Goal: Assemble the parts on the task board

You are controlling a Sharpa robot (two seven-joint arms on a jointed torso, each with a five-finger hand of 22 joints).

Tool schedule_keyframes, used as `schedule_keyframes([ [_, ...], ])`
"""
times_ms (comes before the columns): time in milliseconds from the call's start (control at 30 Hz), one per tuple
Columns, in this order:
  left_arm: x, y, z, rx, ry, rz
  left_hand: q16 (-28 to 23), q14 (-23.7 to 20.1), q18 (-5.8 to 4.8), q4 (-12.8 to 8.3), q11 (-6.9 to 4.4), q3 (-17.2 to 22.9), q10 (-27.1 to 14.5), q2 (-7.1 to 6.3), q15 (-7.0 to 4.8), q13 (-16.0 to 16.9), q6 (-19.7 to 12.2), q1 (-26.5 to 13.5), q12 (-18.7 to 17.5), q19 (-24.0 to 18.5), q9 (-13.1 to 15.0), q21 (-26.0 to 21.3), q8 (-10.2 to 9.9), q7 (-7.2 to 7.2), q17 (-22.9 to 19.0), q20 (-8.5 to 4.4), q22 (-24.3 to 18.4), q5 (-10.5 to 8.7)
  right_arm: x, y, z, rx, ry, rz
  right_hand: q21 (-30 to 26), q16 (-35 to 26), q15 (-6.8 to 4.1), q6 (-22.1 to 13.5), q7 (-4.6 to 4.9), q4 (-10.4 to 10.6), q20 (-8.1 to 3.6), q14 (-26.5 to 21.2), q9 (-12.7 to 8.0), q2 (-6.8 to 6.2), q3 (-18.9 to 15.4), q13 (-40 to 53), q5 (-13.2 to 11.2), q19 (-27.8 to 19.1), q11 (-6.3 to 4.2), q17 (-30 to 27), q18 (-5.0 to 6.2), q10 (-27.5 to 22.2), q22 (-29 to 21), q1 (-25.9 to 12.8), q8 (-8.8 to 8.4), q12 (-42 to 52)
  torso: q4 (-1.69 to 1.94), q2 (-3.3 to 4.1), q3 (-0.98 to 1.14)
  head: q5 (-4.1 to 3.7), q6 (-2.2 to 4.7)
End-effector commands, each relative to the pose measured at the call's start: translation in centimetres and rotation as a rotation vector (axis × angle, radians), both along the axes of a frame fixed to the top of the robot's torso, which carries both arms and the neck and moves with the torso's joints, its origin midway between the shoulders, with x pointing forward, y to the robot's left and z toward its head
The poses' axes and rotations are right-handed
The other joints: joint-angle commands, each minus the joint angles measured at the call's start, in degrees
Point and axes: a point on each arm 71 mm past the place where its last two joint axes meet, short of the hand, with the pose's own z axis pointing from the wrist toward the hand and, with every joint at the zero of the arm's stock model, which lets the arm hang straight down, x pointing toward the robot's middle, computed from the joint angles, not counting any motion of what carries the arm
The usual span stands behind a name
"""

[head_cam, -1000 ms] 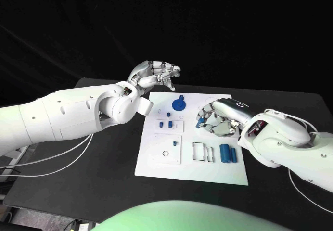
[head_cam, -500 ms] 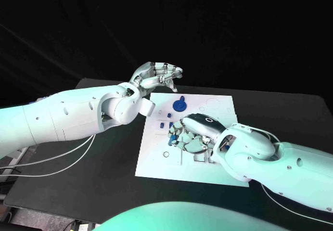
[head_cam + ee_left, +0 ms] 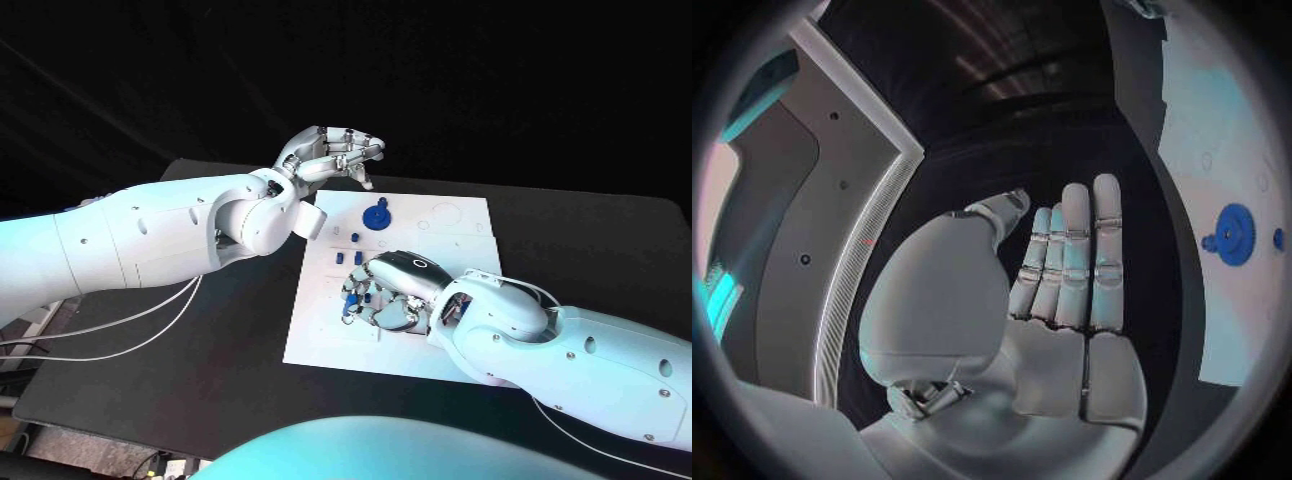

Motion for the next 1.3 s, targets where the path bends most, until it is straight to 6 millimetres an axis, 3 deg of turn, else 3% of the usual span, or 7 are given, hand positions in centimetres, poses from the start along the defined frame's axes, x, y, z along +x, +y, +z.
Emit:
schedule_keyframes([
  [33, -0.1, -0.2, 0.1, -0.012, -0.002, -0.02, 0.4, -0.1, 0.71, -0.3, 0.0, -0.1, -0.3, 0.03, 0.26, -0.1, -0.4, 0.1, 0.0, 0.0, 0.1, -0.3, 0.4, -0.12, 0.1, 0.43, 0.0, 0.16, -0.1, 0.1, -0.4, -0.023, -0.003, 0.016, -0.2, -0.1, -0.4, 0.3, 0.21, -0.2, -0.14, 1.3, 1.4, 0.07, 0.1, -0.1, 0.3, -0.2, 0.19, 0.0, -0.9, 0.3, 6.6, 0.3, 0.2, -0.3, 0.06, 0.06, 0.06, 0.15, -0.19],
  [1300, -0.2, -0.4, 0.1, -0.013, -0.001, -0.024, 0.4, -0.1, 0.71, -0.3, 0.0, -0.1, -0.3, 0.03, 0.26, -0.1, -0.4, 0.1, 0.0, 0.0, 0.1, -0.3, 0.4, -0.12, 0.1, 0.43, 0.0, 0.16, 0.2, 0.7, -2.5, -0.09, -0.019, 0.013, -0.3, 0.0, -0.35, 0.2, 0.26, -0.3, -0.13, 1.3, 1.5, 0.06, 0.1, -0.1, 0.3, -0.2, 0.23, 0.0, -0.88, 0.4, 6.6, 0.3, 0.3, -0.5, 0.0, 0.0, 0.03, 0.81, -1.1],
])
